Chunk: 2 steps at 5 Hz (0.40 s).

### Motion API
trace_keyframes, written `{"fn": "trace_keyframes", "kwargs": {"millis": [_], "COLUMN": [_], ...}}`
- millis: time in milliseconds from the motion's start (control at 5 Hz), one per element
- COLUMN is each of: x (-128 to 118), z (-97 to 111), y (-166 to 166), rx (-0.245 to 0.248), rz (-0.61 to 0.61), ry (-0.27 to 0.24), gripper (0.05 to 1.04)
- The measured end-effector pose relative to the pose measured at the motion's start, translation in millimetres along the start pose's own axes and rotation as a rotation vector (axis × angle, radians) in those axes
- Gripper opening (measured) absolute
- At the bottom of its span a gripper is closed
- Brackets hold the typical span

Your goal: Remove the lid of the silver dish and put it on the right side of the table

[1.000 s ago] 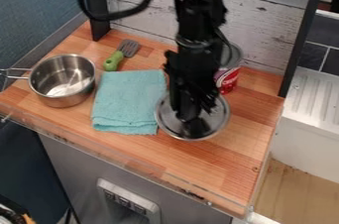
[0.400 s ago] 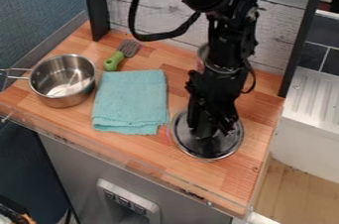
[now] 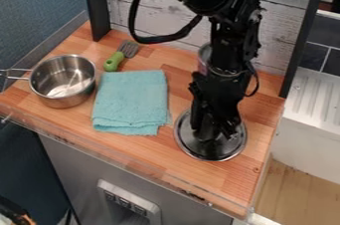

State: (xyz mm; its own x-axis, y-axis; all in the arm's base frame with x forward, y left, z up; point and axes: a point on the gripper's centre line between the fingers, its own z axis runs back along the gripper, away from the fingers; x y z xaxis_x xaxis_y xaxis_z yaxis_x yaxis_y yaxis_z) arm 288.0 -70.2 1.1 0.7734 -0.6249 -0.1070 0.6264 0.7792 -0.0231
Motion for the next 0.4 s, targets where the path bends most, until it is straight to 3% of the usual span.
{"fn": "trace_keyframes", "kwargs": {"millis": [200,400], "x": [-11.2,-18.0], "z": [2.7,41.3], "y": [-6.8,-1.9], "rx": [-0.007,0.064], "rz": [0.061,0.126], "ry": [-0.001,-0.101], "gripper": [0.652,0.941]}}
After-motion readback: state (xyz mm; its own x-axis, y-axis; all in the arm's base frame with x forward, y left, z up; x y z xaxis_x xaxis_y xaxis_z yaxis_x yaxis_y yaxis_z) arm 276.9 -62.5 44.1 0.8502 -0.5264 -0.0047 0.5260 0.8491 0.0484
